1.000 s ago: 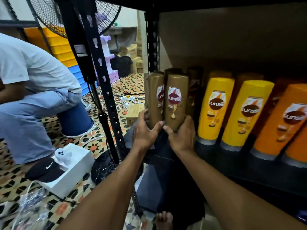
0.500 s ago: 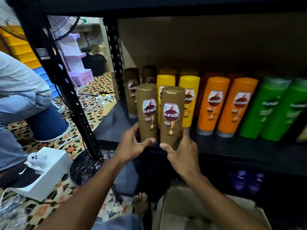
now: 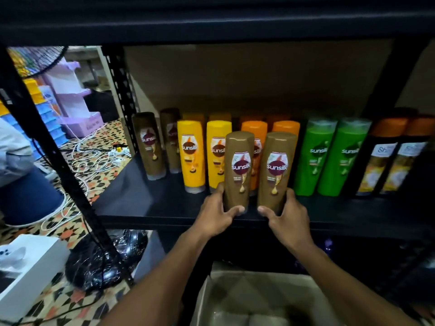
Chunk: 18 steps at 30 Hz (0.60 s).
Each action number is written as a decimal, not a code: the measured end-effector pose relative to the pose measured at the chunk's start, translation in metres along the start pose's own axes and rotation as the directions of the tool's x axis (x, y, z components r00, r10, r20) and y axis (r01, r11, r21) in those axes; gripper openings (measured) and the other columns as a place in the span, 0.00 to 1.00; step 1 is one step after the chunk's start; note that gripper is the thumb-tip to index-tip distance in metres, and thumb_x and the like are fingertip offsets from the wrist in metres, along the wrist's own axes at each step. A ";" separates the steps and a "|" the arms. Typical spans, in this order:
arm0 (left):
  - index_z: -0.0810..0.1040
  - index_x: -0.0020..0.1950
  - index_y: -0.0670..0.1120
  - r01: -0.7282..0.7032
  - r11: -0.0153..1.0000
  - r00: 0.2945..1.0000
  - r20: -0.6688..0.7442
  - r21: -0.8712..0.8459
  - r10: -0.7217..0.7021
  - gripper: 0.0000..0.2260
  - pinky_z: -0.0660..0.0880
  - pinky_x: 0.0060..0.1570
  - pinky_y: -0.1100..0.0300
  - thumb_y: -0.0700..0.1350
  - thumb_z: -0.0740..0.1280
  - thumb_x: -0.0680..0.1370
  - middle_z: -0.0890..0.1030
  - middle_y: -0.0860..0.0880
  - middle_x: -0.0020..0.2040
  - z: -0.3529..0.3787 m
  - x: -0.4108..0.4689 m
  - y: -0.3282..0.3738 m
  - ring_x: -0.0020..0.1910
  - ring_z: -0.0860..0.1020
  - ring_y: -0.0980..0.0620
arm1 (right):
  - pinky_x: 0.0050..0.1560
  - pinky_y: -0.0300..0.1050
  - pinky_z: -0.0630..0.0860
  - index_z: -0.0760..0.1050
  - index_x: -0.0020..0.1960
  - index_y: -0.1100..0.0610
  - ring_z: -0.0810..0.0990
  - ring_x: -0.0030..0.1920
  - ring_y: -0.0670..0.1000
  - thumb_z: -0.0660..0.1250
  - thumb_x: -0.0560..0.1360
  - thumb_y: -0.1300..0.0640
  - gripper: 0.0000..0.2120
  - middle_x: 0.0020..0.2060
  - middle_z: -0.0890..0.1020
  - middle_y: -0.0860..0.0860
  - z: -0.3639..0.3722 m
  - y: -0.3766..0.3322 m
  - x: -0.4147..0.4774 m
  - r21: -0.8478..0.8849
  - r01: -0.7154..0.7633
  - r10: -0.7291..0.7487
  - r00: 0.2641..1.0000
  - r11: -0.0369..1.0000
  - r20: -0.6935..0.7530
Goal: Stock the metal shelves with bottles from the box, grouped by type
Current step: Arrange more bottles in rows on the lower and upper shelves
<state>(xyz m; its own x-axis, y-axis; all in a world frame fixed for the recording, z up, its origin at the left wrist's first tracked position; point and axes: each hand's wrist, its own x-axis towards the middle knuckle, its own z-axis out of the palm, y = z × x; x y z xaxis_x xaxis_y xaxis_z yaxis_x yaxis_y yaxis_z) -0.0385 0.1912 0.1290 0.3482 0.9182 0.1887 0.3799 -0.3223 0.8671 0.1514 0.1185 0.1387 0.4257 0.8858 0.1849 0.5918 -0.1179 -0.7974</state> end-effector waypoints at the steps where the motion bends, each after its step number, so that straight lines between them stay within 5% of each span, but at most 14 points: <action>1: 0.66 0.74 0.56 0.009 1.000 1.000 0.001 -0.012 -0.009 0.36 0.77 0.66 0.48 0.59 0.76 0.69 0.79 0.56 0.66 0.000 0.000 0.001 0.65 0.78 0.56 | 0.59 0.52 0.77 0.67 0.64 0.50 0.80 0.57 0.54 0.77 0.71 0.47 0.28 0.58 0.81 0.50 0.001 0.001 0.001 0.010 -0.002 0.002 1.000 1.000 0.006; 6: 0.65 0.75 0.50 0.000 1.000 1.000 0.015 -0.020 0.000 0.34 0.75 0.68 0.52 0.47 0.78 0.74 0.78 0.53 0.68 0.001 -0.006 -0.001 0.67 0.77 0.56 | 0.67 0.55 0.73 0.58 0.76 0.52 0.73 0.67 0.52 0.81 0.66 0.48 0.47 0.68 0.73 0.51 0.001 -0.003 -0.020 0.097 0.007 0.005 0.993 0.995 -0.114; 10: 0.64 0.78 0.48 0.019 0.999 0.999 -0.033 -0.041 -0.020 0.37 0.73 0.69 0.58 0.46 0.79 0.74 0.78 0.52 0.67 -0.013 -0.021 -0.005 0.67 0.76 0.57 | 0.66 0.53 0.74 0.61 0.72 0.48 0.71 0.65 0.47 0.79 0.69 0.58 0.38 0.63 0.69 0.46 0.010 -0.019 -0.064 0.111 0.201 -0.161 0.943 0.973 -0.292; 18: 0.73 0.71 0.54 0.043 0.997 0.988 -0.152 0.064 -0.033 0.27 0.77 0.64 0.49 0.47 0.78 0.74 0.83 0.55 0.59 -0.103 -0.053 -0.031 0.60 0.80 0.61 | 0.65 0.45 0.73 0.66 0.70 0.48 0.72 0.66 0.43 0.70 0.75 0.62 0.27 0.62 0.71 0.43 0.077 -0.096 -0.087 0.172 0.449 -0.456 0.890 0.877 0.001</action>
<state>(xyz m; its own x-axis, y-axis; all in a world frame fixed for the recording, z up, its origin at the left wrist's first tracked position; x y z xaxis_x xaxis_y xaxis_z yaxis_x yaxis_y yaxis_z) -0.1568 0.1761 0.1394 0.2009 0.9527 0.2281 0.4485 -0.2965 0.8432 0.0046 0.0873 0.1545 0.1076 0.8426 0.5277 0.5927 0.3718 -0.7145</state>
